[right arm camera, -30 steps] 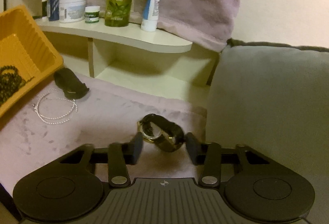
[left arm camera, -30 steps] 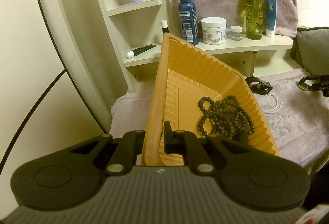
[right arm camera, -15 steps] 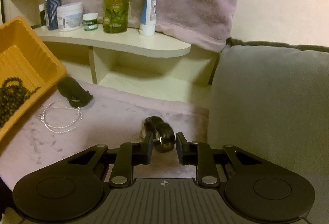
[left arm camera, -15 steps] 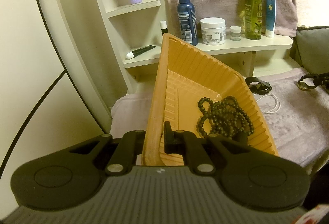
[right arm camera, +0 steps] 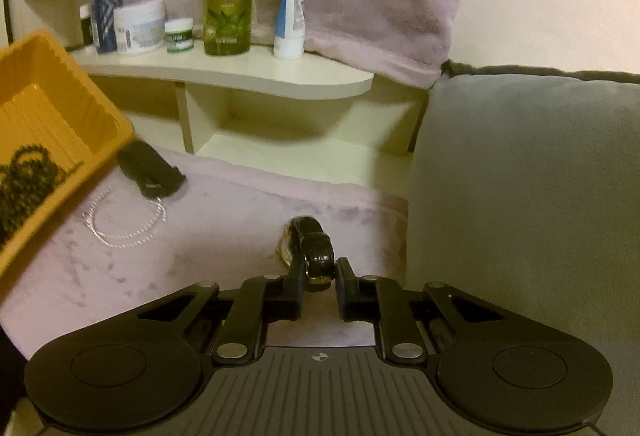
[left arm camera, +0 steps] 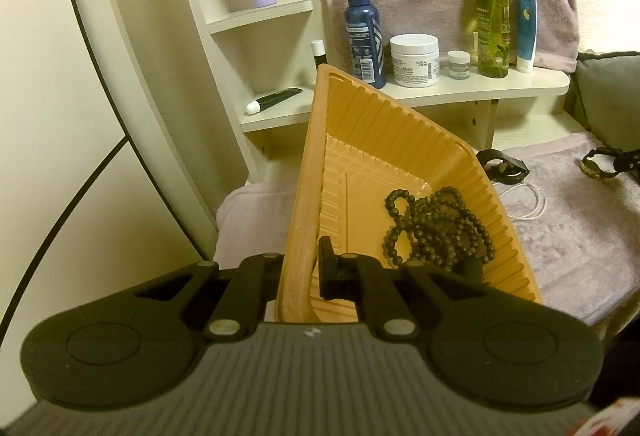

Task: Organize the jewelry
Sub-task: 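Lift the watch and move it over the tray with the right gripper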

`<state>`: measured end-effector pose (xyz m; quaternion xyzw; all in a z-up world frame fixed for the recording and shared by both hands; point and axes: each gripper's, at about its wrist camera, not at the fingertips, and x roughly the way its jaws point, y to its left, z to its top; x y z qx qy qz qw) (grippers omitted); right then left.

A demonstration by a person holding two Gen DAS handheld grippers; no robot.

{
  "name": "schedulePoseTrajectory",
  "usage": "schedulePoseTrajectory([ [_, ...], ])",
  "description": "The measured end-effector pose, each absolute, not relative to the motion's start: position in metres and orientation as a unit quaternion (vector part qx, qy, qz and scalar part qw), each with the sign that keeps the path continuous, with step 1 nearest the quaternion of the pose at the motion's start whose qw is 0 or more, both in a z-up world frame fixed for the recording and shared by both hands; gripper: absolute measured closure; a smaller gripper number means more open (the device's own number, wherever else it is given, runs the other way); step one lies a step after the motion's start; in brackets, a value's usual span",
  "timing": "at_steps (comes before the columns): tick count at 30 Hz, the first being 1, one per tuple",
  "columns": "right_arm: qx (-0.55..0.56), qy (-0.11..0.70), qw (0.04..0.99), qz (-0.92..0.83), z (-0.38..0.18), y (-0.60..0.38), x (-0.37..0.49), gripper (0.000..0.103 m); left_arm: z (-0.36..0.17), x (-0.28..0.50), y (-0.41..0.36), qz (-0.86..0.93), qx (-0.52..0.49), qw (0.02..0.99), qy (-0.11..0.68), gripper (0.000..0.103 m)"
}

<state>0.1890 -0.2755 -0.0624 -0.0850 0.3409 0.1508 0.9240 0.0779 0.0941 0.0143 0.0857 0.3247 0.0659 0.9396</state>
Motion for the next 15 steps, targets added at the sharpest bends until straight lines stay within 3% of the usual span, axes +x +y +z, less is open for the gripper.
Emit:
schedulePoseTrajectory([
  [15, -0.045, 0.319, 0.929, 0.180, -0.022, -0.263, 0.154, 0.088, 0.014, 0.077, 0.094, 0.064, 0.082, 0.941, 0.322, 0.097],
])
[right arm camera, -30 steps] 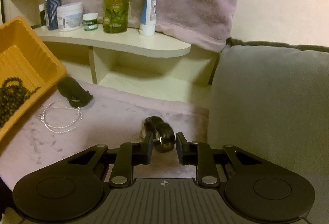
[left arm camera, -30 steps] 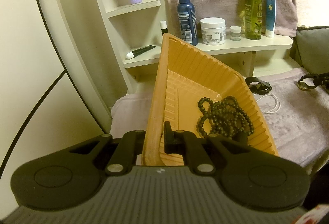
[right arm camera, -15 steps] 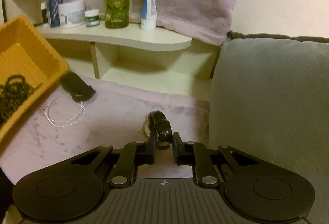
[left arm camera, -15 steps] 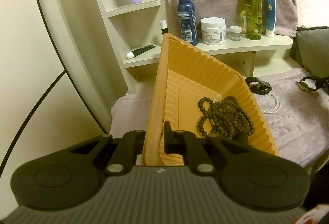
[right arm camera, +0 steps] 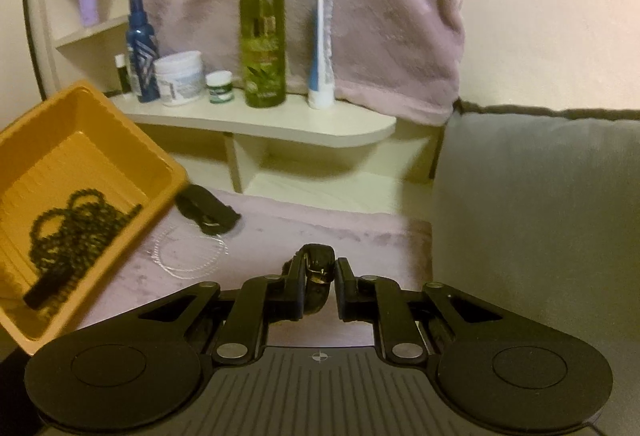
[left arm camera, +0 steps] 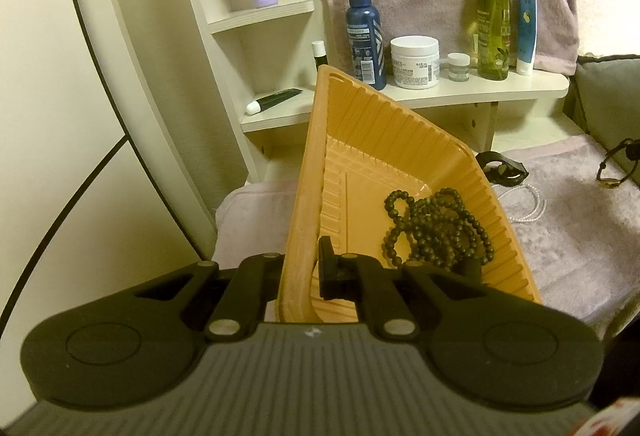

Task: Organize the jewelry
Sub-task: 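Lift the watch and move it over the tray with the right gripper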

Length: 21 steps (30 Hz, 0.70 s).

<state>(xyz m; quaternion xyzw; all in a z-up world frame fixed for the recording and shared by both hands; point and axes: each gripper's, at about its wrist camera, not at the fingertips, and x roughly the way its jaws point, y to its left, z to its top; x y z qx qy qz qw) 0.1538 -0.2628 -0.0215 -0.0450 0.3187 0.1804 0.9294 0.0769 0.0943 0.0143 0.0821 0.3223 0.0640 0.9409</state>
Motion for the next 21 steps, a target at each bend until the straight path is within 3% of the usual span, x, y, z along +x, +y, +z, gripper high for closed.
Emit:
schedulePoseTrajectory([
  [21, -0.038, 0.310, 0.908, 0.279, 0.003, -0.192, 0.133, 0.088, 0.016, 0.076, 0.093, 0.062, 0.078, 0.942, 0.321, 0.097],
])
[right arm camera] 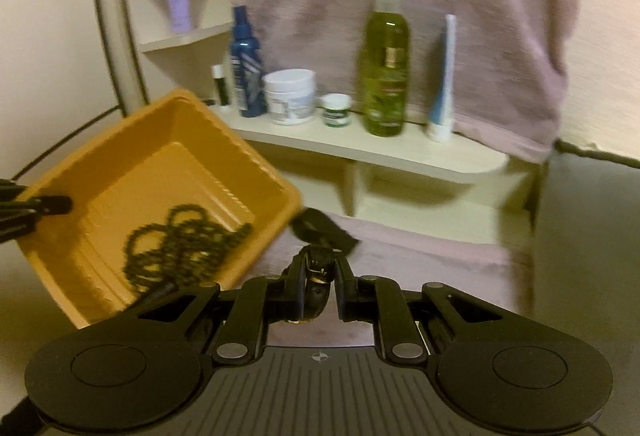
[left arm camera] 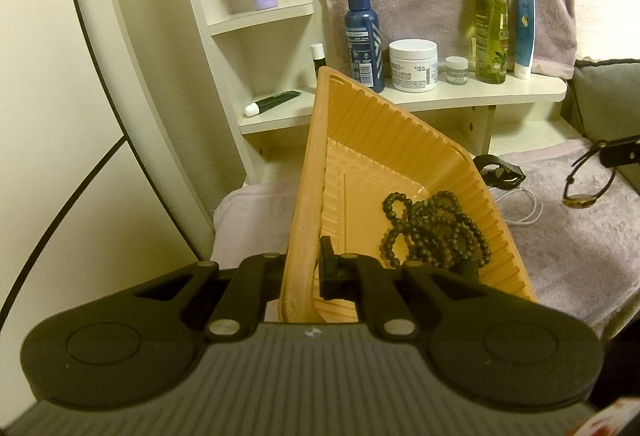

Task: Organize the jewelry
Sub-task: 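Lift the watch and move it over the tray with the right gripper, then release the watch into the tray and withdraw the right gripper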

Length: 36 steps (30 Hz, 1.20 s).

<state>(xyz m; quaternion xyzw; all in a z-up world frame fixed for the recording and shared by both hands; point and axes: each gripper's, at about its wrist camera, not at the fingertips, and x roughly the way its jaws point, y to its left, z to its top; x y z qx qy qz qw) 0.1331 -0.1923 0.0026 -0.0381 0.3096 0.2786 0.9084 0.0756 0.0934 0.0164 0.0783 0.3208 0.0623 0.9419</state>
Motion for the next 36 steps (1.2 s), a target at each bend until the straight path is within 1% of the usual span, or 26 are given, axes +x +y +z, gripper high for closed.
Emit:
schedulePoseTrajectory([
  [12, -0.019, 0.301, 0.883, 0.361, 0.020, -0.127, 0.128, 0.088, 0.017, 0.075, 0.094, 0.062, 0.076, 0.942, 0.321, 0.097],
  [17, -0.002, 0.313, 0.864, 0.395, 0.022, -0.099, 0.125, 0.088, 0.018, 0.076, 0.095, 0.061, 0.074, 0.942, 0.321, 0.097],
  [22, 0.006, 0.344, 0.838, 0.423, 0.008, -0.076, 0.127, 0.088, 0.017, 0.076, 0.096, 0.060, 0.072, 0.943, 0.320, 0.097],
  [27, 0.008, 0.392, 0.810, 0.435, -0.020, -0.070, 0.129, 0.088, 0.017, 0.076, 0.097, 0.059, 0.071, 0.943, 0.319, 0.097],
  [31, 0.020, 0.396, 0.812, 0.429, -0.027, -0.077, 0.128, 0.088, 0.015, 0.076, 0.099, 0.060, 0.066, 0.943, 0.321, 0.097],
  [33, 0.022, 0.399, 0.812, 0.425, -0.028, -0.080, 0.128, 0.083, 0.015, 0.076, 0.100, 0.059, 0.064, 0.943, 0.321, 0.097],
  [34, 0.020, 0.402, 0.813, 0.420, -0.029, -0.082, 0.129, 0.071, 0.015, 0.077, 0.100, 0.060, 0.063, 0.943, 0.321, 0.097],
  [35, 0.018, 0.404, 0.815, 0.416, -0.029, -0.083, 0.129, 0.054, 0.015, 0.077, 0.100, 0.059, 0.061, 0.943, 0.321, 0.097],
  [36, 0.019, 0.403, 0.818, 0.411, -0.029, -0.085, 0.129, 0.048, 0.015, 0.076, 0.101, 0.059, 0.060, 0.943, 0.321, 0.097],
])
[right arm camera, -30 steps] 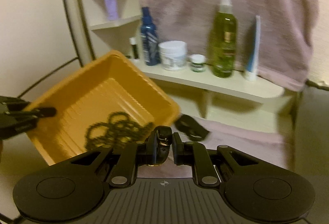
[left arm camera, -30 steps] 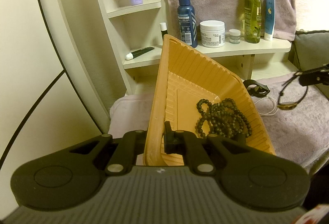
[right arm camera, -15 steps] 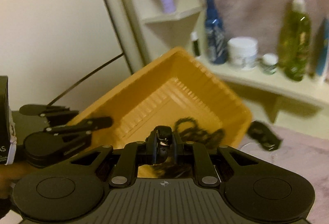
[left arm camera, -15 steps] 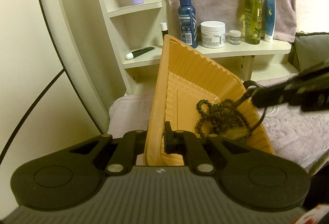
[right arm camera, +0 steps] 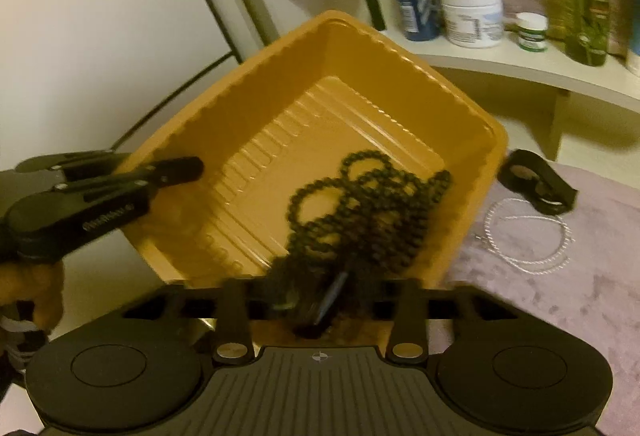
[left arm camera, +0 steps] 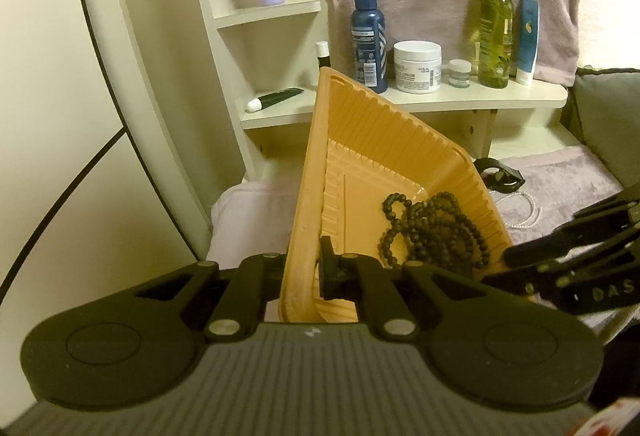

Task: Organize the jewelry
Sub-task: 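Release the watch into the tray and withdraw the right gripper, then grasp the white pearl strand on the towel with the right gripper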

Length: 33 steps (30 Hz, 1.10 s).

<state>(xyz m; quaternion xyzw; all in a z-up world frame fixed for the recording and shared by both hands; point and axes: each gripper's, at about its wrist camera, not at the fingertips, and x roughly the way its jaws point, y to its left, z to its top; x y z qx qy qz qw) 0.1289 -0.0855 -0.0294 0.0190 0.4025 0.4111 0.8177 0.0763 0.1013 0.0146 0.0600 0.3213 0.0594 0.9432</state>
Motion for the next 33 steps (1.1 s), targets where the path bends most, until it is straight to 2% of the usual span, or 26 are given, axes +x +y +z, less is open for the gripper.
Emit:
schedulePoseTrajectory([
  [15, 0.062, 0.406, 0.850, 0.329, -0.039, -0.148, 0.132, 0.047, 0.012, 0.078, 0.104, 0.061, 0.055, 0.942, 0.326, 0.097],
  [33, 0.060, 0.397, 0.876, 0.266, -0.049, -0.187, 0.145, 0.047, 0.010, 0.077, 0.107, 0.062, 0.052, 0.941, 0.328, 0.097],
])
